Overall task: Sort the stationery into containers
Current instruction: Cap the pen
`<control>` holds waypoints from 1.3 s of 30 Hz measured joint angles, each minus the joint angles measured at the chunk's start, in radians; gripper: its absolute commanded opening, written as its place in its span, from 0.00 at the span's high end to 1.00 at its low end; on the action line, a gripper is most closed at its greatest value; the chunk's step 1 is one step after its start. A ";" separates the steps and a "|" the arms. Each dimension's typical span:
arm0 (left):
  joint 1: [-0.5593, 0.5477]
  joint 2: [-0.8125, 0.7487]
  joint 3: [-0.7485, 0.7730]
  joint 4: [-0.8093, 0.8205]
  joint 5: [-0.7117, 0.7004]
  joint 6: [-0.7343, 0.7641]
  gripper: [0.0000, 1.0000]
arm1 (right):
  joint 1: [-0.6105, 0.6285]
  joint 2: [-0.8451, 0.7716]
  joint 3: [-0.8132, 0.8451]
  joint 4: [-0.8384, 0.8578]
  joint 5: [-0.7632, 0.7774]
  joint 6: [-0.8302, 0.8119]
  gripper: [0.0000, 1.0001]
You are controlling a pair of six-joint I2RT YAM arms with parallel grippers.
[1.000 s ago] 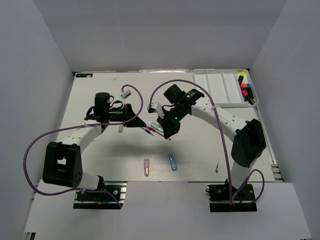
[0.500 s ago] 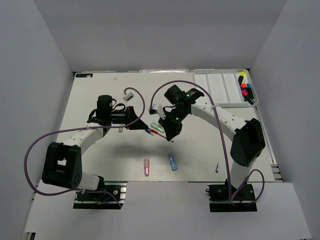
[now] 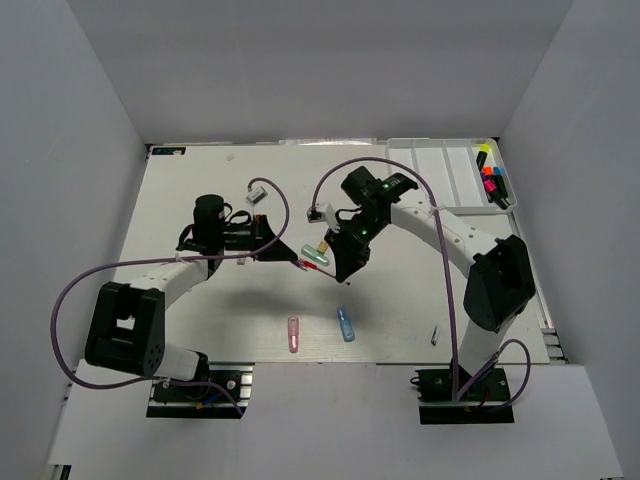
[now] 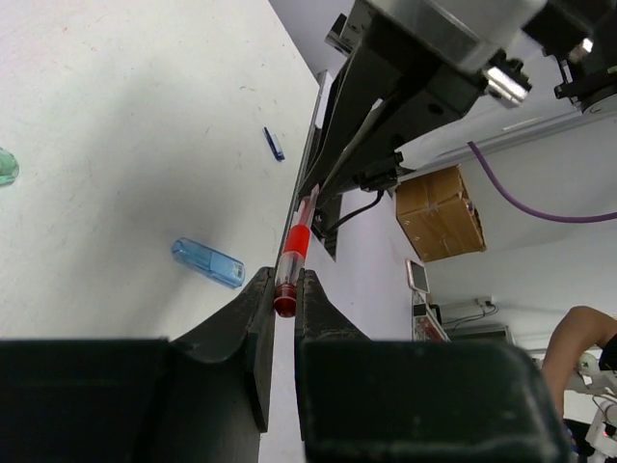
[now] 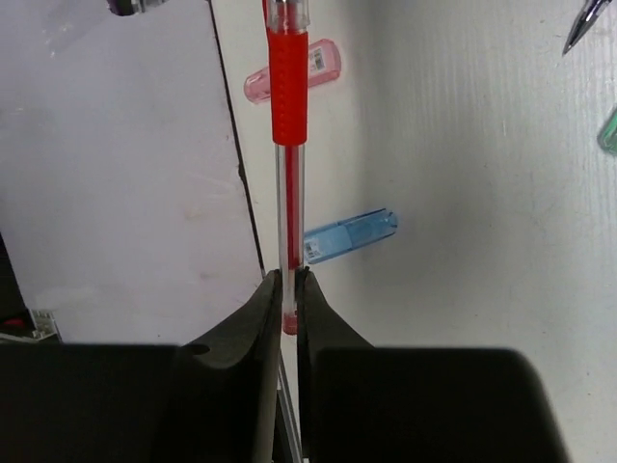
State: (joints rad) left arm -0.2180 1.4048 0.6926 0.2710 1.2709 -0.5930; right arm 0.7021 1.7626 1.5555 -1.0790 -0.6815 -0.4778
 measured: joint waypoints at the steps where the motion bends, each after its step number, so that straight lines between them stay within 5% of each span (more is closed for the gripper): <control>1: 0.000 0.003 0.000 0.007 0.002 -0.008 1.00 | -0.008 0.000 -0.001 -0.002 -0.016 0.001 0.83; 20: -0.014 0.126 -0.014 0.055 0.067 -0.110 1.00 | -0.073 -0.050 -0.116 0.156 -0.264 0.006 0.42; 39: -0.013 0.116 -0.009 0.076 0.086 -0.145 1.00 | -0.071 -0.088 -0.269 0.286 -0.264 0.087 0.43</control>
State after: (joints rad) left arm -0.2310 1.5204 0.6838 0.3470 1.3571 -0.7383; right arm 0.6308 1.6745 1.2861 -0.7929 -0.9455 -0.3904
